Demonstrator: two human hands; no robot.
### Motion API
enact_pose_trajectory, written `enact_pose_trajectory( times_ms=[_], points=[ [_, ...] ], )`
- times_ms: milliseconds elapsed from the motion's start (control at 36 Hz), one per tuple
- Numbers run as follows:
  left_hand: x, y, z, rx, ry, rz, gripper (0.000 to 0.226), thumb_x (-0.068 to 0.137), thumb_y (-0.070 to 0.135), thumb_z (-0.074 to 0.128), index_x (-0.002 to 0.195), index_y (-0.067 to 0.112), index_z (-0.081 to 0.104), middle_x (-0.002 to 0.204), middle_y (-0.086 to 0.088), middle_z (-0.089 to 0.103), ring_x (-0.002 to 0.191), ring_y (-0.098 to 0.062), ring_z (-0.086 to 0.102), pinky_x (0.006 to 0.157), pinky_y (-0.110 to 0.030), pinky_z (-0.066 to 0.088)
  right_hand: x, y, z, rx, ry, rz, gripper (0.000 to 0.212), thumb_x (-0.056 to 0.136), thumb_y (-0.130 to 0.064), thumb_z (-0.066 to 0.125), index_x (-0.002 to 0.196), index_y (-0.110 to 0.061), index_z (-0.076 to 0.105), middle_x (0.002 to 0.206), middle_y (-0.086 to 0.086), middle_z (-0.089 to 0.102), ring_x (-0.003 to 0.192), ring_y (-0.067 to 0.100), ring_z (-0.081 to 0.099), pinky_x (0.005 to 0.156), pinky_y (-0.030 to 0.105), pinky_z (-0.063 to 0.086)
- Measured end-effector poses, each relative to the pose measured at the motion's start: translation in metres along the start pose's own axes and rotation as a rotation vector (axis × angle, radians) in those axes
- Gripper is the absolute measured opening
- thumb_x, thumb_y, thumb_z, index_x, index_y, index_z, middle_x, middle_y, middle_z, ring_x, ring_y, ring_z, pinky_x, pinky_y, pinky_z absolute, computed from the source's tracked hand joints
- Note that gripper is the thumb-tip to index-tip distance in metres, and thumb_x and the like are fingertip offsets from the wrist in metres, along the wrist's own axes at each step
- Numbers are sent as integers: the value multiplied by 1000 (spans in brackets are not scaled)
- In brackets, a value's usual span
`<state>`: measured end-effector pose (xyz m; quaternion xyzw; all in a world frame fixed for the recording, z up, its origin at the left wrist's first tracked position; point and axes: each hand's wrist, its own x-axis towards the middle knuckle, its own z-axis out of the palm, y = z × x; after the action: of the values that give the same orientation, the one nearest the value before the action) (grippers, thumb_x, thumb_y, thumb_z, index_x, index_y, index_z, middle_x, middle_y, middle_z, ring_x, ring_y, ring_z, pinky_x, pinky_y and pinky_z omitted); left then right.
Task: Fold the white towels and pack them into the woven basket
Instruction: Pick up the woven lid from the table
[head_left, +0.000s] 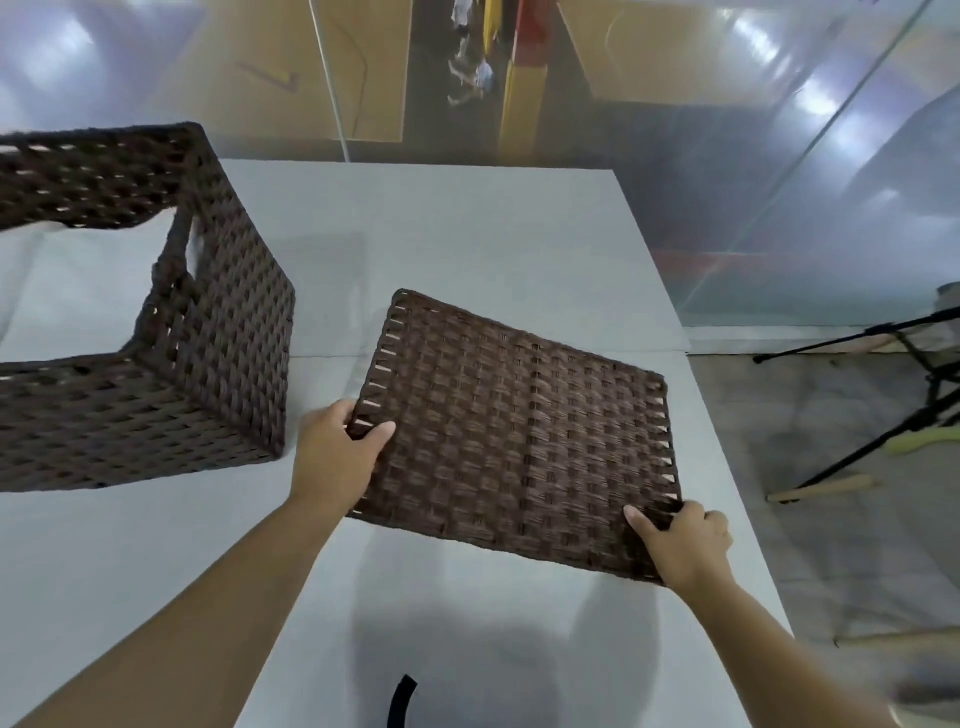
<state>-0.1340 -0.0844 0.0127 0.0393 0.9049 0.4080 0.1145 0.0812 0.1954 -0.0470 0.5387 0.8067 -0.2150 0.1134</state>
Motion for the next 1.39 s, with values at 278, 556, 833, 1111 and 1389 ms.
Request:
enact_pose_trajectory(
  times_ms=[278,556,833,1111,1389],
  points=[
    [33,79,-98,90,209,417,25,87,32,62,107,17,61,109,-9,55,71,-2,46,76,-17,36,-26,-72,-41,380,229,-115,67,79,-53,68,116,0,50,118,21,45,114,37,42,92,46,41],
    [53,49,-253,60,391,430,34,86,35,62,112,13,63,112,-14,60,101,-25,58,92,-41,46,-106,-200,-81,553,432,-414,61,75,-52,70,113,-8,56,114,14,51,111,27,42,94,39,41],
    [59,-74,-381,101,483,186,38,87,45,55,105,12,63,102,-16,62,90,-33,59,85,-48,50,-212,-325,-51,557,376,-652,50,76,-46,73,112,-15,57,109,0,38,97,16,43,87,30,38],
    [72,-157,-451,243,456,105,30,90,36,57,106,13,64,98,-14,65,90,-33,58,78,-39,46,-262,-411,-18,561,88,-594,33,81,-33,73,100,-10,60,108,12,58,83,28,65,68,42,60],
    [101,-181,-467,251,374,65,45,90,35,59,130,12,55,130,-10,58,116,-31,54,101,-39,39,-268,-450,-1,429,65,-529,34,81,-39,72,91,-9,60,86,5,65,74,18,60,52,25,38]
  ],
)
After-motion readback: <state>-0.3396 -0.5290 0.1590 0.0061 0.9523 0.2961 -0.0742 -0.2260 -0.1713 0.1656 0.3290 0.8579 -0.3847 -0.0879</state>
